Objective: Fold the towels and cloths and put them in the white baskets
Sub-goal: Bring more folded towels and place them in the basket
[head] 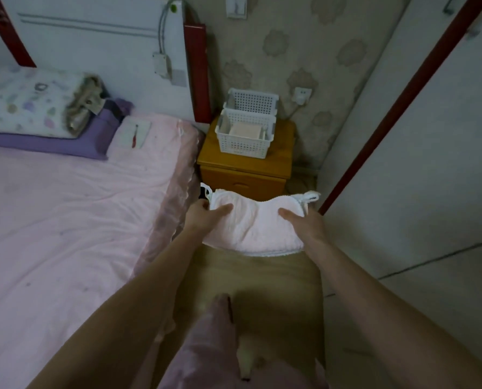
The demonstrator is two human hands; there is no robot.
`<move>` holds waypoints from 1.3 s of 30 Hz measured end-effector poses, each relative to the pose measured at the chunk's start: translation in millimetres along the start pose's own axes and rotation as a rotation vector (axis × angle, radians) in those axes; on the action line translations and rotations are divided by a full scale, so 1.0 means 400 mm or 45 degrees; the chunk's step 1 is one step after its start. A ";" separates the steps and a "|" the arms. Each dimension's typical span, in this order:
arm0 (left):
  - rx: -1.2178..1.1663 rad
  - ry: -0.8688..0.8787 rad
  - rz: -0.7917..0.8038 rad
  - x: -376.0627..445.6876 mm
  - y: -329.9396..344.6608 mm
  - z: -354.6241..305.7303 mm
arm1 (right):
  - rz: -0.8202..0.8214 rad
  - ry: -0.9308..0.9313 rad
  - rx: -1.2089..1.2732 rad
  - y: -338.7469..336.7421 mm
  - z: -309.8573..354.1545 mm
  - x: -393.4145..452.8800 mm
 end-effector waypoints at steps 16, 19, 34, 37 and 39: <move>-0.048 0.035 0.047 0.769 -0.094 -0.695 | 0.014 0.126 0.275 0.187 0.325 0.921; -0.003 0.022 0.035 0.911 -0.077 -0.807 | -0.008 0.131 0.246 0.203 0.362 1.101; 0.138 0.005 0.012 1.566 0.163 -1.131 | 0.006 0.033 -0.212 0.355 0.330 1.853; 0.135 0.024 0.005 1.671 0.230 -1.115 | -0.017 0.032 -0.233 0.411 0.266 1.933; 0.190 0.026 -0.026 1.732 0.266 -1.089 | -0.023 0.038 -0.270 0.442 0.223 1.969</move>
Point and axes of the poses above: each hand's wrist, its own x-axis towards the middle knuckle, its own y-axis out of the palm, z = x × y, the point moved 5 cm from there along x, towards the middle knuckle, and after that the axes turned 14 degrees about -y, right-handed, at the moved point
